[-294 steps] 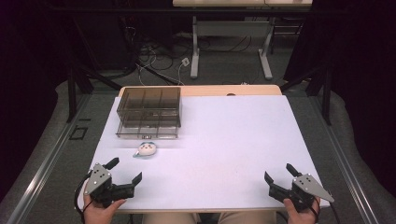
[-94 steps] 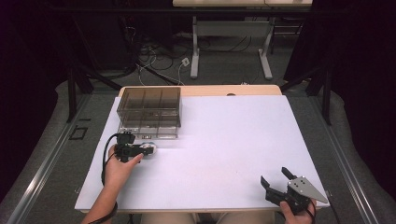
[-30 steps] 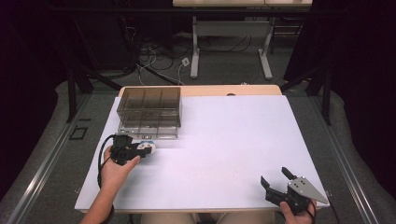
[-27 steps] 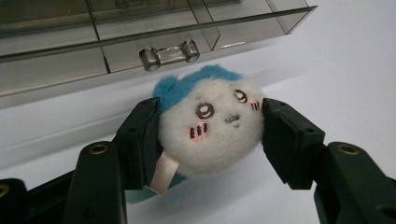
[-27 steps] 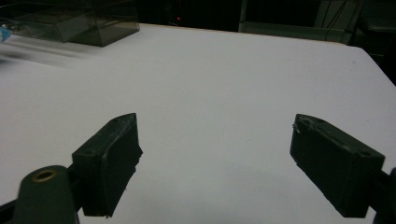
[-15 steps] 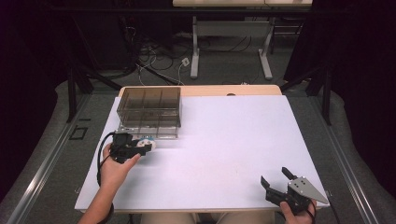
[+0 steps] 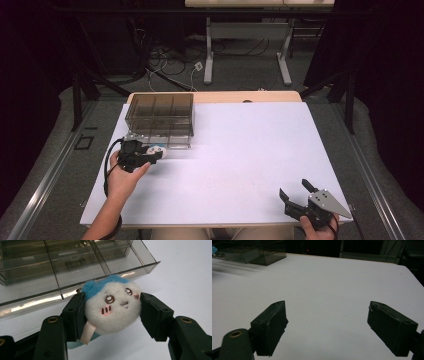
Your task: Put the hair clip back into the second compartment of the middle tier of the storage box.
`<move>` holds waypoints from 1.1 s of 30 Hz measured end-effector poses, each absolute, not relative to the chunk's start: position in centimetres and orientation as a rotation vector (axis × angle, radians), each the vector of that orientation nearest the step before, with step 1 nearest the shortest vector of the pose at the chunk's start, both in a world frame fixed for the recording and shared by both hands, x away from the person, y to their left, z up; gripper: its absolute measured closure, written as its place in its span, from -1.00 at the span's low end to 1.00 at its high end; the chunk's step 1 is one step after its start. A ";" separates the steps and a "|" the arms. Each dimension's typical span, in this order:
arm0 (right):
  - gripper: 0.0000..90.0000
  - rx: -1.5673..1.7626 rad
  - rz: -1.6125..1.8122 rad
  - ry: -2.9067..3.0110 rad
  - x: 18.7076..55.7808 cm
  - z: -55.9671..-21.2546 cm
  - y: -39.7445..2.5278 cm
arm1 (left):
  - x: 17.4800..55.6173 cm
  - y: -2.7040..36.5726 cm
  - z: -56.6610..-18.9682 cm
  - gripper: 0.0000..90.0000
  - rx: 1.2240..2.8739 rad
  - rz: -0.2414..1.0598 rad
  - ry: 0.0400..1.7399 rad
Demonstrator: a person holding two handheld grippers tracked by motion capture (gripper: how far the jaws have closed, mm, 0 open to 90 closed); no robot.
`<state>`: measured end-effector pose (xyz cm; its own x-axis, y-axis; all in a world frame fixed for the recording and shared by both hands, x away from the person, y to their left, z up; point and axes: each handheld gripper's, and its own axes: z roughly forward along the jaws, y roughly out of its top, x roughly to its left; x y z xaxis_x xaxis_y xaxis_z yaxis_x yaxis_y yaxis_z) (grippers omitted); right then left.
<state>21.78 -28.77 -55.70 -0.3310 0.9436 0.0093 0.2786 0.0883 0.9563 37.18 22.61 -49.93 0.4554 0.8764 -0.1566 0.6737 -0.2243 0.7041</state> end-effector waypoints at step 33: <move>-0.66 1.213 1.268 1.704 21.8 -55.7 -28.8 | 38.2 22.7 -48.2 -0.10 1.959 0.422 1.273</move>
<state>21.78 -28.77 -55.73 -0.3327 0.9430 0.0082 0.2787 0.0900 0.9561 38.18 22.73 -48.17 0.4515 0.8842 -0.1195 0.6372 -0.2258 0.7369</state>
